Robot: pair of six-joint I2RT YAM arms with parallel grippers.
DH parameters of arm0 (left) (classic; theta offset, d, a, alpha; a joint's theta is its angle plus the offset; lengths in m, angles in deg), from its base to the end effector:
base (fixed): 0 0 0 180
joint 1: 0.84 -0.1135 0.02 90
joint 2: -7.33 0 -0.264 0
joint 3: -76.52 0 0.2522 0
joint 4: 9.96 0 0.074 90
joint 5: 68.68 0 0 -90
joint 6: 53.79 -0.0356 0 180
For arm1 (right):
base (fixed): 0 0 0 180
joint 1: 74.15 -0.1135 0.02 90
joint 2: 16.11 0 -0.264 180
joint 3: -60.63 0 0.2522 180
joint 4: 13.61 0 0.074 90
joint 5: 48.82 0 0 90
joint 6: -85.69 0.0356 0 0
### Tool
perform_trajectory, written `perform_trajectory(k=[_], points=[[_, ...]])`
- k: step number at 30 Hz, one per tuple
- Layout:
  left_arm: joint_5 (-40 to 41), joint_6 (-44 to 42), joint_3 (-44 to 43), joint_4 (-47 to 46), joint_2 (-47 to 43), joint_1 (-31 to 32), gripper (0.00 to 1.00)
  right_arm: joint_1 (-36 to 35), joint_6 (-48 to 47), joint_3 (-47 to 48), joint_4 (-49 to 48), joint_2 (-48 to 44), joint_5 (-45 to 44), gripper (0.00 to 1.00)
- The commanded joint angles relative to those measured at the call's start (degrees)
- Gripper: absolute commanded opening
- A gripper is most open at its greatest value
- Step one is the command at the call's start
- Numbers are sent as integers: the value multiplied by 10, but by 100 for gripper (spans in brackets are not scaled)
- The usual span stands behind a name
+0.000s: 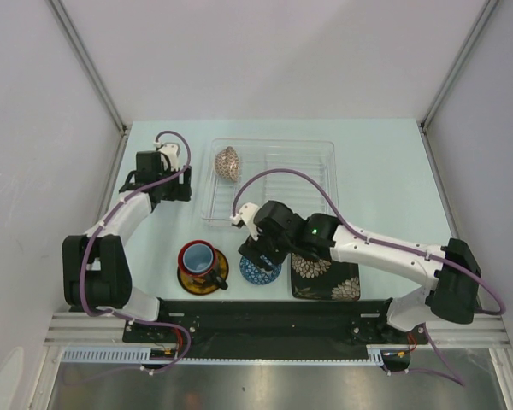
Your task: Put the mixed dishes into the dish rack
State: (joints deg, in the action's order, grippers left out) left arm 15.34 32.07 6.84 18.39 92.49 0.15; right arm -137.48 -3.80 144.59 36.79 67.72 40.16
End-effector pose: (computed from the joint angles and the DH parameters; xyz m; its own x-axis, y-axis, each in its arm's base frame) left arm 0.3196 -0.0092 0.2335 -0.6839 0.0836 -0.7247 0.1421 0.9897 -0.0199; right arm 0.1414 0.2802 0.2923 -0.3531 -0.6831 -0.6393 -0.8853 0.4650 -0.0080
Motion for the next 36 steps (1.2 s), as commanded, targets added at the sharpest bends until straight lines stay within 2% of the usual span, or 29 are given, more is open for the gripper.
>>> perform_trajectory(k=[1, 17, 24, 30, 34, 36], points=[[-2, -10, -2, 0, -37, 2, 85, -42, -29, -13, -11, -10, -31, 79], [4, -18, 15, -4, -54, 2, 85, -88, -34, -44, -52, 63, -18, 76], [12, -27, 5, 3, -57, 2, 85, -100, -24, -49, -80, 108, -16, 70], [11, -23, 5, 5, -54, 2, 85, -98, -32, -53, -109, 141, -12, 60], [15, -24, 7, 8, -58, 2, 85, -94, -33, -53, -119, 170, -14, 44], [17, -25, 9, 8, -58, 2, 85, -90, -33, -53, -126, 175, -13, 38]])
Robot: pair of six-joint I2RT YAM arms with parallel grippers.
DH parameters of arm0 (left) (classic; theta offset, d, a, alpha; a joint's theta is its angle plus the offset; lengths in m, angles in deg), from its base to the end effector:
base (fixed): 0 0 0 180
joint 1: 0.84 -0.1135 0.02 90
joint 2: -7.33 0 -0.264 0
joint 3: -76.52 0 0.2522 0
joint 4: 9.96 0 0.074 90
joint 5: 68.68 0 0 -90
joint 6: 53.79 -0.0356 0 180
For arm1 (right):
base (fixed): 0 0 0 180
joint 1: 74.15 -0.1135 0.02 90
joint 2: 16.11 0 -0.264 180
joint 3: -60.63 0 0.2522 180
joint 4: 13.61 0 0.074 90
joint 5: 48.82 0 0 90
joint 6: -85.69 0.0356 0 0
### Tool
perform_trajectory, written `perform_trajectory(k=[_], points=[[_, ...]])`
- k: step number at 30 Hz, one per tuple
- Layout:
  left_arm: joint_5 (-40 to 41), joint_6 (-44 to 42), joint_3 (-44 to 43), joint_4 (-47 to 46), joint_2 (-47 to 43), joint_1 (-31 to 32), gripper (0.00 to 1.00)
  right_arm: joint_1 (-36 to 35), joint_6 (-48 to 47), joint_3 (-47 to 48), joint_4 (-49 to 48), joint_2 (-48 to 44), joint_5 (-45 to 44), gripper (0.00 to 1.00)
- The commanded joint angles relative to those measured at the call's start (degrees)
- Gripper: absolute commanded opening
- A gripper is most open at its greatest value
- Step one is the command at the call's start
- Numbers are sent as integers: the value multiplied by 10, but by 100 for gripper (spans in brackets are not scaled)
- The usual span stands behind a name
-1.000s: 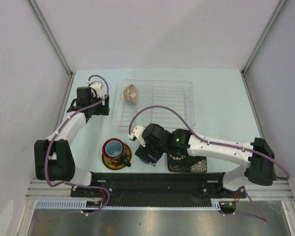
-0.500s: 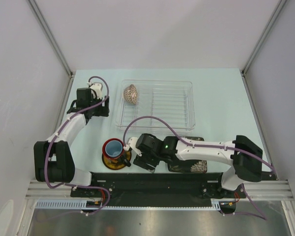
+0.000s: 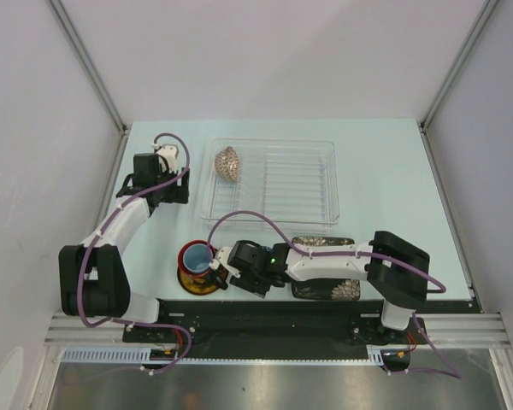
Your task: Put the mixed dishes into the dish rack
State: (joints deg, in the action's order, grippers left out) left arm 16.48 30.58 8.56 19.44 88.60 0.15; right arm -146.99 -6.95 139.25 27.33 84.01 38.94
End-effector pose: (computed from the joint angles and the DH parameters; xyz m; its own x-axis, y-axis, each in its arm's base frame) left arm 0.3057 -0.0083 0.2421 -0.6671 0.1093 -0.7369 0.1454 0.9893 0.0151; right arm 0.1051 0.3357 0.1838 -0.2176 -0.8605 -0.4606 -0.9605 0.2727 -0.0559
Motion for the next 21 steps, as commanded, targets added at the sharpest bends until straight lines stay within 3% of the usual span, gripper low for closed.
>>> perform_trajectory(k=[1, 2, 3, 4, 10, 13, 14, 16, 18, 19, 20, 21], points=[[5, -11, -8, -3, -19, 2, 84, 8, -2, -1, -34, 10, 0, 31], [6, -12, -7, -3, -19, 2, 85, 9, -1, -1, -35, 8, 0, 25], [8, -13, -6, -4, -19, 2, 85, 13, 1, 0, -35, 3, -2, 6], [8, -12, -6, -4, -18, 2, 85, 16, 5, 0, -36, -3, -5, 0], [6, -11, -6, -4, -23, 2, 85, 33, 5, 32, 7, -84, -29, 0], [2, -9, -8, -2, -32, 0, 85, 102, 65, 96, -14, -148, 76, 0], [1, -9, -8, -1, -34, -2, 85, 129, 90, 106, -35, -172, 161, 0], [1, -9, -12, 2, -36, -4, 85, 214, 160, 118, -142, -189, 255, 0], [1, -9, -13, 4, -36, -6, 85, 286, 295, 118, -241, -193, 371, 0], [1, -9, -14, 7, -38, -6, 85, 304, 343, 117, -359, -186, 403, 0], [1, -10, -14, 6, -38, -6, 85, 316, 455, 117, -422, -176, 448, 0], [0, -9, -14, 6, -38, -7, 85, 334, 501, 117, -483, -149, 456, 0]])
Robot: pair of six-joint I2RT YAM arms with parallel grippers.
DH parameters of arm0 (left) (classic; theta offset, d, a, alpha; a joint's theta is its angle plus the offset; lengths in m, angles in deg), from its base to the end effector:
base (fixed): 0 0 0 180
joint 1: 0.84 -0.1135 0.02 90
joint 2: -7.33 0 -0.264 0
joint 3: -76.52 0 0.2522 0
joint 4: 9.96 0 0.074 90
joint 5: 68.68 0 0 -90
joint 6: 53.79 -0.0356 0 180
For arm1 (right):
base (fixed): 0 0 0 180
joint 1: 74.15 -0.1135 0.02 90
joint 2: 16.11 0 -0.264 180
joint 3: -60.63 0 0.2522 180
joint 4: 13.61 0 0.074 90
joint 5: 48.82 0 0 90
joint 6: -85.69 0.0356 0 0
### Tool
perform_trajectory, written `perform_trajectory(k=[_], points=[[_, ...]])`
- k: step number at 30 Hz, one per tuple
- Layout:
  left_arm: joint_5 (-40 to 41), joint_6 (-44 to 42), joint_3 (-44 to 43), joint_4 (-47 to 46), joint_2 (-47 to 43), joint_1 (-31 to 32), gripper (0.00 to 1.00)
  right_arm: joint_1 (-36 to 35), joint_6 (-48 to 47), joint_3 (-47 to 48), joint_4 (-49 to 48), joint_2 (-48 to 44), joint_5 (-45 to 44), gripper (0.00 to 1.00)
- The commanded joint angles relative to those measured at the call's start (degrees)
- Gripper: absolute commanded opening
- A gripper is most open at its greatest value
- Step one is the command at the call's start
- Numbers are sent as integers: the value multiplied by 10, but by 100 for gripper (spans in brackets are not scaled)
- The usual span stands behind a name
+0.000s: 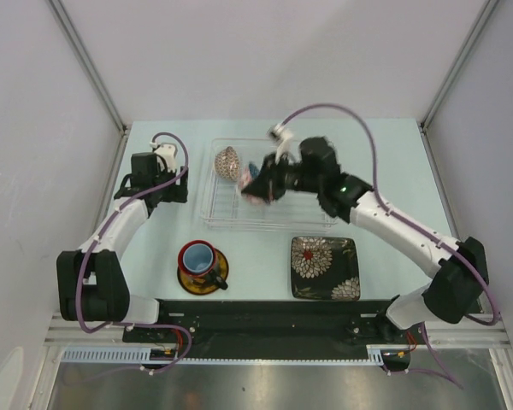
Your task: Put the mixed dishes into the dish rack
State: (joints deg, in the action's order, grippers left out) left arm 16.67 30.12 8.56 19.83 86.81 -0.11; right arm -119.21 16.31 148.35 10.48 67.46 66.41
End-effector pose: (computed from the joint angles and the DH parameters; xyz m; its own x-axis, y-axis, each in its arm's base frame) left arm 0.3011 -0.0067 0.2504 -0.6485 0.1140 -0.7526 0.1432 0.9893 0.0265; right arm 0.2307 0.2527 0.3579 -0.5506 -0.1008 -0.8286 -0.7794 0.4176 0.4671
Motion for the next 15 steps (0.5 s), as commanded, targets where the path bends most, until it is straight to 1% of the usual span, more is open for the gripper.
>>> perform_trajectory(k=[1, 2, 3, 4, 5, 6, 9, 15], points=[[-3, -3, -14, 5, -21, -5, 85, 62, 322, 26, -419, 31, 184, 0], [-3, -3, -15, 5, -21, -5, 85, 66, 402, 26, -469, 47, 183, 0], [-2, -2, -16, 4, -22, -4, 85, 73, 451, 26, -557, 86, 180, 0], [-2, -2, -17, 6, -22, -5, 85, 74, 490, 25, -600, 103, 171, 0], [-1, -1, -17, 6, -22, -5, 85, 75, 566, 25, -646, 127, 168, 0], [-3, -1, -18, 6, -23, -5, 85, 74, 594, 25, -719, 162, 163, 0], [-3, 0, -19, 7, -24, -5, 85, 69, 654, 22, -785, 205, 145, 0], [-2, -3, -14, 2, -26, -5, 85, 70, 657, -11, -798, 250, 131, 0]])
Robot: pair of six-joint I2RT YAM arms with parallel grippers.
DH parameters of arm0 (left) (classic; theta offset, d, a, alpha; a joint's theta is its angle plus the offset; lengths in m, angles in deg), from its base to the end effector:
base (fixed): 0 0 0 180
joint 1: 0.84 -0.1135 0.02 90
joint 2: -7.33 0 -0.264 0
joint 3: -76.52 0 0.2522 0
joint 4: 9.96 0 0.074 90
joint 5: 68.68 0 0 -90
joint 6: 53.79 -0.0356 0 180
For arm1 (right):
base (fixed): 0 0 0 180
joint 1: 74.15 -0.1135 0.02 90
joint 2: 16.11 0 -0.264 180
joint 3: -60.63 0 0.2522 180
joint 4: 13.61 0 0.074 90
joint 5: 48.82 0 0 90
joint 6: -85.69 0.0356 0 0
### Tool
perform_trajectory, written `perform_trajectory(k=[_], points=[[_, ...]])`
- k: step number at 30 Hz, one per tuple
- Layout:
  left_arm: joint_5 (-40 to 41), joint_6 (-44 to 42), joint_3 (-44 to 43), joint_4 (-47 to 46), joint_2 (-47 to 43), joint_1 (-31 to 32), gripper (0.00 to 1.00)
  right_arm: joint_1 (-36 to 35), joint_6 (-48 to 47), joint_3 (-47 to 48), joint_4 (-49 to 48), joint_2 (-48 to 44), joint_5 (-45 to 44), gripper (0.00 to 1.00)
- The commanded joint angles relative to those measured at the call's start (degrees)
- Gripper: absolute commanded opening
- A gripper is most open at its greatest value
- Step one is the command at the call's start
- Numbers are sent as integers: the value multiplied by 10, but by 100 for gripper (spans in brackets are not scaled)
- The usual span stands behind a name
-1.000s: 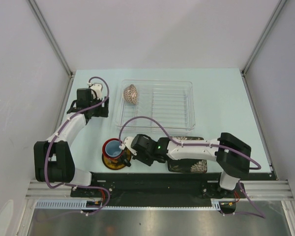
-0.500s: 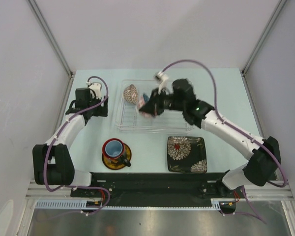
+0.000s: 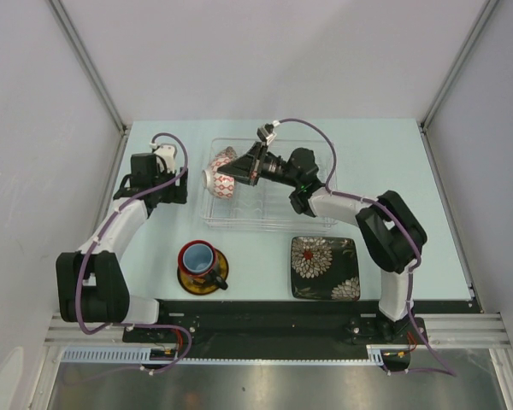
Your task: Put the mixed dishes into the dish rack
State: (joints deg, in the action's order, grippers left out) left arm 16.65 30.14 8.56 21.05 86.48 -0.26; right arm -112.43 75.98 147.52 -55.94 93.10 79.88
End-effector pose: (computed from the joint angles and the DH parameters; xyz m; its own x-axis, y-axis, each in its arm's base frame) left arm 0.2988 -0.0059 0.2503 -0.6605 0.1121 -0.7424 0.1410 0.9897 0.0240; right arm 0.3283 0.2875 0.3018 -0.8858 0.2809 -0.3694 -0.4241 -0.1670 0.8901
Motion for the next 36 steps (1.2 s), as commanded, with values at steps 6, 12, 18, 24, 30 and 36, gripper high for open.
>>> perform_trajectory(k=[6, 12, 18, 24, 30, 36], points=[[-4, -2, -4, -16, -22, -3, 84, 7, 62, -13, -148, 39, -4, 0], [-5, 0, -4, -18, -21, -3, 85, 15, 48, -23, -146, 79, 0, 0], [-7, 2, -6, -18, -20, -3, 85, 25, 22, -30, -125, 106, -3, 0], [-8, 4, -2, -19, -22, -3, 85, 29, -31, -30, -66, 112, -10, 0], [-10, 5, 1, -21, -23, -4, 85, 30, -58, -30, -25, 121, -22, 0], [-11, 6, 1, -22, -22, -3, 85, 29, -69, -31, 5, 132, -38, 0]])
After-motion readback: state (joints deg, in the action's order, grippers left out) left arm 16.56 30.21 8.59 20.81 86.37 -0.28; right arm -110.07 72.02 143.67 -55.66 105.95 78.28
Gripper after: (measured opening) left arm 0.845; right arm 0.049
